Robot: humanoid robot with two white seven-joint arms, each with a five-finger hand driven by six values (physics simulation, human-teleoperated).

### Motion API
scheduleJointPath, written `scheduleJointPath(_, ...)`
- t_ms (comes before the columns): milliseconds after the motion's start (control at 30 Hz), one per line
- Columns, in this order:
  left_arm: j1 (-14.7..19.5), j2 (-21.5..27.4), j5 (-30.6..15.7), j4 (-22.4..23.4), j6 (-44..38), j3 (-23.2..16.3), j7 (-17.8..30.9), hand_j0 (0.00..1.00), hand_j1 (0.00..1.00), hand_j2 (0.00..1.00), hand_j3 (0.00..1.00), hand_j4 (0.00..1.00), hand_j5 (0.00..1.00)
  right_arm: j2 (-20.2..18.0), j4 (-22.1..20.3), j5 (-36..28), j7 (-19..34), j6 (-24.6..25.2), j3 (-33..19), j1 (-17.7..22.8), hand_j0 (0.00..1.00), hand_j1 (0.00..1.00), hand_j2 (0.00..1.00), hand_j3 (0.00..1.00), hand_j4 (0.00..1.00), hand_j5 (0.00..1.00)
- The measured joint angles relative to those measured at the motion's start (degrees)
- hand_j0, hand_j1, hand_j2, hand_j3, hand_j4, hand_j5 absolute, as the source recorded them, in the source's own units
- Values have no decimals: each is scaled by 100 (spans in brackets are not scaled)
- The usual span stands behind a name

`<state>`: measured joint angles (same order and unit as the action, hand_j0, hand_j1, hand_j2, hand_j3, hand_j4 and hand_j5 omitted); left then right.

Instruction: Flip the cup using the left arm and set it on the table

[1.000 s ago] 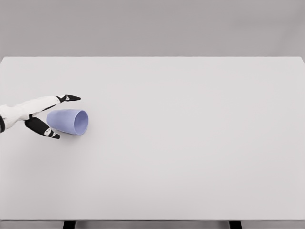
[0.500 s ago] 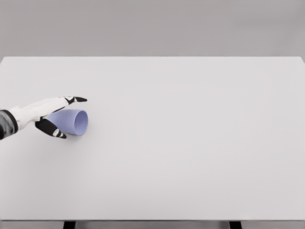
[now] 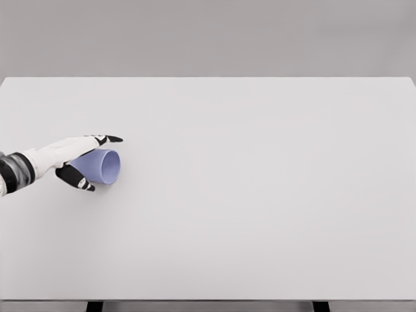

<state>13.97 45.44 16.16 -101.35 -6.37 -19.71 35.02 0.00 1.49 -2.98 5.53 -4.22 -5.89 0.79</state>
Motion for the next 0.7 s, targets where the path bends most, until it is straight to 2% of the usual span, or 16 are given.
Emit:
scheduleJointPath(233, -18, -51, 75, 2, -181, -21, 0, 89, 89, 89, 89, 89, 89, 0, 0, 0, 0, 0, 0, 0, 100, 100, 100, 100, 100, 100)
scheduleJointPath(333, -18, -53, 88, 2, -338, -51, 0, 80, 80, 80, 80, 80, 80, 0, 0, 0, 0, 0, 0, 0, 100, 100, 100, 100, 100, 100)
scheduleJointPath(500, -26, -50, 92, 2, -421, -65, 0, 77, 77, 77, 77, 77, 77, 0, 0, 0, 0, 0, 0, 0, 100, 100, 100, 100, 100, 100)
scheduleJointPath(700, -9, -49, 49, -2, -547, -64, -6, 63, 63, 63, 63, 63, 63, 0, 0, 0, 0, 0, 0, 0, 100, 100, 100, 100, 100, 100)
